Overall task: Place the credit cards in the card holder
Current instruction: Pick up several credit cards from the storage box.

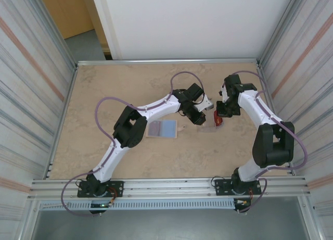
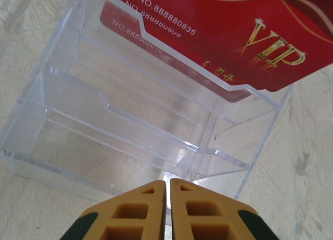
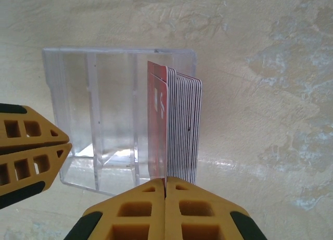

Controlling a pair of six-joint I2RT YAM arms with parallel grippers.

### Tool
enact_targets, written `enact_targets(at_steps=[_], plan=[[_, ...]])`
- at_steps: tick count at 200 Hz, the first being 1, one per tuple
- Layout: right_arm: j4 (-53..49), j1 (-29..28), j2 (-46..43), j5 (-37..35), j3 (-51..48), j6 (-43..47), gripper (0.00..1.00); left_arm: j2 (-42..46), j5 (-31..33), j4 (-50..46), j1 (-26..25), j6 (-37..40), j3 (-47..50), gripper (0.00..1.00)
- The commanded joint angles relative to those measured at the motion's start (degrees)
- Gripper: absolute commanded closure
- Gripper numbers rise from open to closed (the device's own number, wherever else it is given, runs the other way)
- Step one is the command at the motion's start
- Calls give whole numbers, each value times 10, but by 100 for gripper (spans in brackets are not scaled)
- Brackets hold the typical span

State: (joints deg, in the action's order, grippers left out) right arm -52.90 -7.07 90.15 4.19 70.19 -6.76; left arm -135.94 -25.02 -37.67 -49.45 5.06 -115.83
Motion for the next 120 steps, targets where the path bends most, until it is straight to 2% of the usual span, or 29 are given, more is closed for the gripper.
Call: enact_targets(at_steps=[1,54,120], plan=[[-23,5,-23,2,17,9,100,-3,7,-52,1,2,15,89],[-23,18,-40,50,16,6,100,-1,6,-52,1,1,15,89],[-29,23,-50,69,19,2,100,2,4,-53,2,0,14,89]])
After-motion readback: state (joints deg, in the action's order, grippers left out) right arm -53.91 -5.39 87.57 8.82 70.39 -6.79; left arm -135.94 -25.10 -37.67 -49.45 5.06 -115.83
